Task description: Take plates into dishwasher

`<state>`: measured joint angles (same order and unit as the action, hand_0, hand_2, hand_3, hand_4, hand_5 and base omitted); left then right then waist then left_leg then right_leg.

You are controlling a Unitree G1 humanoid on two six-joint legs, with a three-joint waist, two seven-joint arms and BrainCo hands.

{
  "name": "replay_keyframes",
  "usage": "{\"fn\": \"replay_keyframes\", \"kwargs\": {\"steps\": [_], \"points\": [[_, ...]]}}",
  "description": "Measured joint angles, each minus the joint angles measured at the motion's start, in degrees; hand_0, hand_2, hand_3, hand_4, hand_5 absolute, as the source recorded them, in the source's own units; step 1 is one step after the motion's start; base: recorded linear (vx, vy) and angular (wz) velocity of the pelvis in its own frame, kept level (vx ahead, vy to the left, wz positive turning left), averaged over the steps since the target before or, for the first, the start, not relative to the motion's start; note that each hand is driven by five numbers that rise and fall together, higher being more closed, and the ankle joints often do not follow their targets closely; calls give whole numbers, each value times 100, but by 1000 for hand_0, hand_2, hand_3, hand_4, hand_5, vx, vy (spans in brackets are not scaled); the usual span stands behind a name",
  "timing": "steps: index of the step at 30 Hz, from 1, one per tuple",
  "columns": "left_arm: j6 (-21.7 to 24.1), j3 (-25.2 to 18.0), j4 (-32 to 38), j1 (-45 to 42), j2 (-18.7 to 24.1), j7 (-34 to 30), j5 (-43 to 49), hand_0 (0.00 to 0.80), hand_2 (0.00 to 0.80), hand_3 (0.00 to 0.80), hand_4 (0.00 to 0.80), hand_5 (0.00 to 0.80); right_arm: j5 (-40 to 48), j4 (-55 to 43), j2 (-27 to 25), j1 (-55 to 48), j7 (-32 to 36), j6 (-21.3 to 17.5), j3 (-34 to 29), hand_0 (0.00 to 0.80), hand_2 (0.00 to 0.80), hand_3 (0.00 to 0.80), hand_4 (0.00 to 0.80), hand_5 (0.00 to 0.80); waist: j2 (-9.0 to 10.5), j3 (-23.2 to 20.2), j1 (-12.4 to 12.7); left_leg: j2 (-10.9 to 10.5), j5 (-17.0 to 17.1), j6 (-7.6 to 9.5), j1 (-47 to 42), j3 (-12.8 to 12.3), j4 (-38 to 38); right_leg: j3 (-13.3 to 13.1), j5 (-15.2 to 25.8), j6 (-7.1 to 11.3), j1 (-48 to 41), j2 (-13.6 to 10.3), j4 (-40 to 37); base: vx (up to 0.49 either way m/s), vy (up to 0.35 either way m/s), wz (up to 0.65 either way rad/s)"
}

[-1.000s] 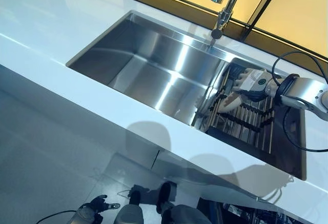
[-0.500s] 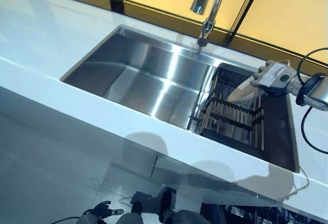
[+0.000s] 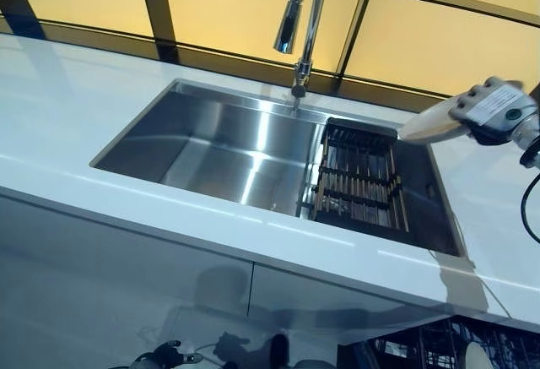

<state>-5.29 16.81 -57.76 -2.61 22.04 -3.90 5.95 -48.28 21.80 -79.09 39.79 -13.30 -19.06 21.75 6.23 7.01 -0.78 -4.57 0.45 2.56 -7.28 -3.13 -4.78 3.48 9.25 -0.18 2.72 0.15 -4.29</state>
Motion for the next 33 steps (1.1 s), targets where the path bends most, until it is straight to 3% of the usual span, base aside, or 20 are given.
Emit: {"fn": "replay_keyframes", "kwargs": {"steps": [3,4,5,7,11,14,16,18,19,20,21,23,25,27,29,33], "points": [[1,2,-16,-11,29,-11,3,0,0,0,0,0,881,-12,-35,-261,-70,293,-553,800,800,800,800,800,-14,-17,2,26,10,55,-1,-264,4,-12,-145,499,88,-41,-60,-75,165,-44],[-2,6,-35,-34,42,-21,4,0,0,0,0,0,1231,-16,-27,-277,-102,380,-645,800,800,800,800,800,-70,-29,27,127,15,103,25,-414,-5,52,-300,715,85,-10,-50,-70,117,-68],[-2,-2,-78,-54,72,-35,4,0,0,0,0,0,1562,-26,24,-280,-113,450,-761,800,800,800,800,800,-111,-32,24,208,17,114,44,-568,-11,247,-345,787,157,25,74,-71,107,-71],[-6,-6,-295,-71,110,-36,5,0,0,0,0,0,2279,-144,117,-280,-114,593,-1020,800,800,800,800,800,-167,-37,33,349,16,109,-1,-902,-9,756,-368,811,139,-40,336,-59,97,-80],[-14,-14,-685,-65,167,-75,9,0,0,0,0,0,3937,-486,411,-279,30,1114,-1765,800,800,800,800,800,-232,-58,-4,567,-45,44,-42,-1498,-3,1308,-377,827,-138,-352,697,-7,28,-85],[3,-8,-870,-37,165,-74,8,0,0,0,0,0,4956,-428,774,-310,202,1544,-2074,800,800,800,800,800,-246,-120,-36,731,-65,-96,-124,-1837,-2,1362,-419,780,-365,-440,764,56,-35,-63],[16,4,-894,-45,128,-73,6,0,0,0,0,0,5496,-347,1096,-311,384,1759,-2117,800,800,800,800,800,-263,-171,-119,723,-61,-166,-146,-1862,4,1308,-255,642,-267,-265,677,32,-107,-76],[61,5,-876,-44,116,-72,7,0,0,0,0,0,5821,-333,1324,-315,542,1875,-2106,800,800,800,800,800,-275,-178,-106,669,-123,-132,-94,-1807,-13,1130,22,738,-262,-144,292,13,-165,-120],[74,3,-878,-49,120,-69,7,0,0,0,0,0,5984,-289,1566,-314,619,1951,-2106,800,800,800,800,800,-344,-173,-122,811,-115,-100,-38,-1991,-43,1014,286,1063,-266,-95,-62,-14,-229,-117],[73,-8,-886,16,97,-67,7,0,0,0,0,0,6036,-223,1687,-393,677,1987,-2097,800,800,800,800,800,-435,-151,-209,931,-87,-119,-9,-2166,-21,1432,-29,753,-201,-153,360,-28,-269,-113],[96,-6,-878,23,76,-69,6,0,0,0,0,0,6046,-138,1794,-418,746,2068,-2019,800,800,800,800,800,-556,-216,-284,1081,-65,-157,-33,-2411,-25,1708,-265,684,-164,-285,918,-32,-220,-87],[112,23,-858,53,131,-67,7,0,0,0,0,0,6048,-161,1785,-427,866,2115,-1907,800,800,800,800,800,-611,-305,-238,1181,-87,-205,-132,-2763,-10,1830,-477,795,-280,-601,1325,-58,-300,-114],[90,51,-844,128,266,-64,4,0,0,0,0,0,6053,-280,1790,-458,996,2116,-1908,800,800,800,800,800,-423,-406,-280,1154,5,-376,-201,-3067,5,1853,-433,870,-634,-861,749,-112,-421,-113],[66,39,-854,149,319,-65,3,0,0,0,0,0,6152,-415,1837,-483,1122,2116,-1905,800,800,800,800,800,-283,-469,-247,1102,19,-389,-285,-3071,22,1749,-414,793,-811,-766,255,-127,-423,-108],[52,-12,-842,212,184,-67,3,0,0,0,0,0,6266,-508,1905,-641,1280,2115,-1905,800,800,800,800,800,-317,-473,-307,1198,-1,-406,-352,-2936,56,1657,-534,465,-852,-603,94,-178,-610,-95],[66,-182,-814,532,-24,-67,4,0,0,0,0,0,6434,-514,1953,-1341,1603,2290,-1908,800,800,800,800,800,-413,-402,-659,1417,-13,-471,-408,-2781,150,1483,-620,278,-834,-369,72,-101,-542,-34]]}}
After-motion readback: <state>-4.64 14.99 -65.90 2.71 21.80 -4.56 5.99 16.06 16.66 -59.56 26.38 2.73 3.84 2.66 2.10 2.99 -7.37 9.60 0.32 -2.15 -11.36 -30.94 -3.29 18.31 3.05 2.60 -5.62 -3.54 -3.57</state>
